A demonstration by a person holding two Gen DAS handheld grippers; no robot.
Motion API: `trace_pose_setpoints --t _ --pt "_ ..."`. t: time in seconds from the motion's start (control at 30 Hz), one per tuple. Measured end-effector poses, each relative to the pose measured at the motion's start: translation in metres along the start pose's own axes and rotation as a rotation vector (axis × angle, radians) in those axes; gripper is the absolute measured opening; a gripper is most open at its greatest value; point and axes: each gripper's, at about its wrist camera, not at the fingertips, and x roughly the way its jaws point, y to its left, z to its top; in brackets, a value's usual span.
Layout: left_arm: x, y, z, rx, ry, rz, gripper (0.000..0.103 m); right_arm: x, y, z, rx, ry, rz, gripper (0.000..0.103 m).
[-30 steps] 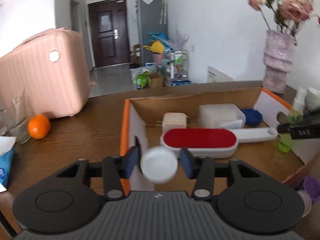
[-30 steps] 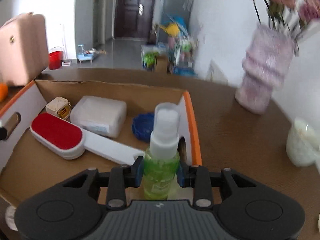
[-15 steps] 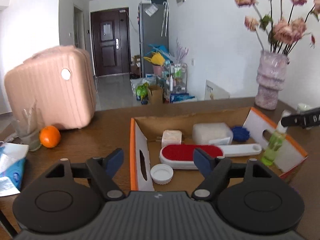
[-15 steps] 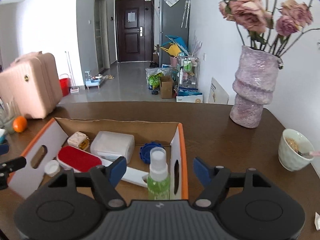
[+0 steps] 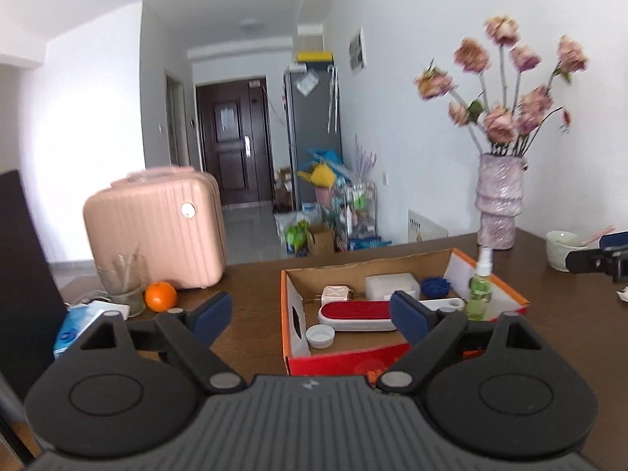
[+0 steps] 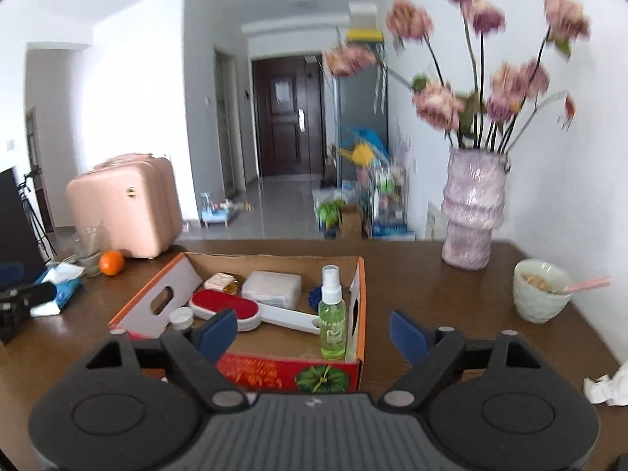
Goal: Organize rigid objects
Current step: 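Withdraw both open grippers from the box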
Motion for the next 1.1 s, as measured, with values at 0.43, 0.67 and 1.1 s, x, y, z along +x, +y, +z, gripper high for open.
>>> trace_pose_setpoints --t 0.43,0.67,1.1 --pt "-0.136 -0.035 -0.121 0.057 0.024 -0.007 0.101 -0.136 0.049 -0.136 -0.035 -0.104 0.063 0.094" --pt "-0.153 -0.033 -0.149 0.002 0.123 -0.068 0.101 -0.164 0.070 -0.186 -0.054 -0.020 0.123 0.094" --pt "-0.106 -0.035 -0.150 -0.010 0.201 -0.077 0.101 -0.136 0.052 -0.185 0.024 0.048 0.032 0.094"
